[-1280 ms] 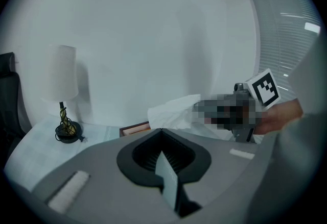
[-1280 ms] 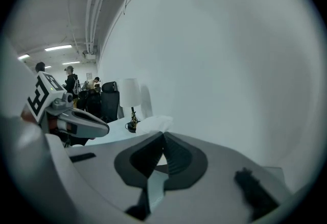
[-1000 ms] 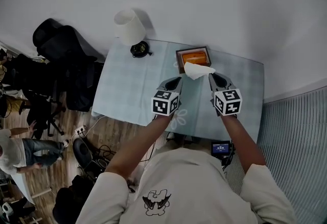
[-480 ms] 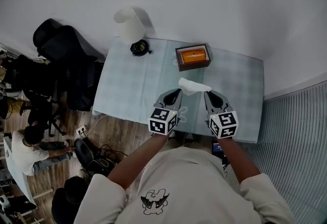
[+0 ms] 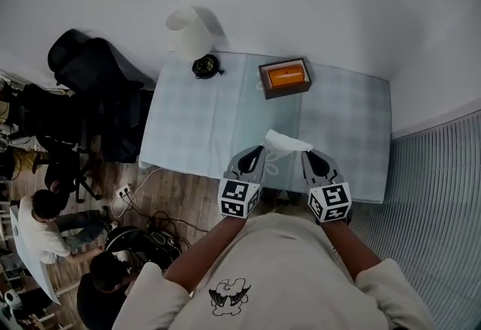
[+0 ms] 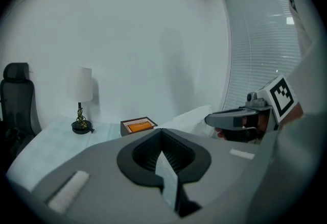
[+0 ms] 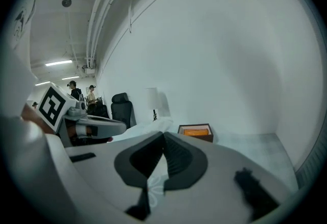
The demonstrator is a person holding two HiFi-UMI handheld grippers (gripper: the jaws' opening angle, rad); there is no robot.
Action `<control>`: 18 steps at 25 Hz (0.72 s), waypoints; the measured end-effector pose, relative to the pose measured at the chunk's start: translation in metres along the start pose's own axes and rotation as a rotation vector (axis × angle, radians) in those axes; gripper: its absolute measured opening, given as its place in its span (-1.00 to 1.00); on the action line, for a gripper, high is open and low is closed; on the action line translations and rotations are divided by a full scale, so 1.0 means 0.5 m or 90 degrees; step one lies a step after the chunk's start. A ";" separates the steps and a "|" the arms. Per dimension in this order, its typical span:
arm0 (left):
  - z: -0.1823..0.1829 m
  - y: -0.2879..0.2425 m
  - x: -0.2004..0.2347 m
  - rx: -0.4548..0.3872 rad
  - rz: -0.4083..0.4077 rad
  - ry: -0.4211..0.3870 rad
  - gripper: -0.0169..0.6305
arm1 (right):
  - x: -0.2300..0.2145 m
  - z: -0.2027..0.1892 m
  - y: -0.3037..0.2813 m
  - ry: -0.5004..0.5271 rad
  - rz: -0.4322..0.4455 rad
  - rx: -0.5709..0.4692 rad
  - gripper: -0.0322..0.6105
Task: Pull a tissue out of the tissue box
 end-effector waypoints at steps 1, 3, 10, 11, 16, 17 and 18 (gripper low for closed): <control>-0.005 0.001 -0.001 0.001 0.001 -0.002 -0.92 | 0.000 -0.002 0.001 -0.002 -0.003 -0.002 -0.86; -0.012 0.002 -0.005 0.001 -0.004 0.001 -0.92 | 0.000 -0.001 0.005 -0.001 -0.009 -0.009 -0.86; 0.002 0.003 -0.012 -0.012 -0.005 -0.002 -0.92 | 0.000 0.011 0.014 0.001 -0.022 -0.017 -0.86; 0.002 0.003 -0.012 -0.012 -0.004 -0.002 -0.92 | -0.001 0.012 0.015 0.000 -0.023 -0.017 -0.86; 0.002 0.003 -0.010 -0.009 -0.001 0.000 -0.92 | 0.001 0.011 0.016 -0.001 -0.024 -0.018 -0.86; 0.004 0.003 -0.011 -0.009 -0.003 0.001 -0.92 | 0.001 0.012 0.017 -0.001 -0.026 -0.017 -0.86; 0.005 0.004 -0.013 -0.010 -0.005 0.001 -0.93 | 0.003 0.012 0.018 -0.001 -0.028 -0.015 -0.86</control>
Point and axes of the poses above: the fingertips, and each gripper's own axes: y backward along the fingers, x to its left, z out of its top, the point moved 1 cm from there along y, backward along the fingers, and after that the axes turned 5 degrees about z, right-handed, at the moved point
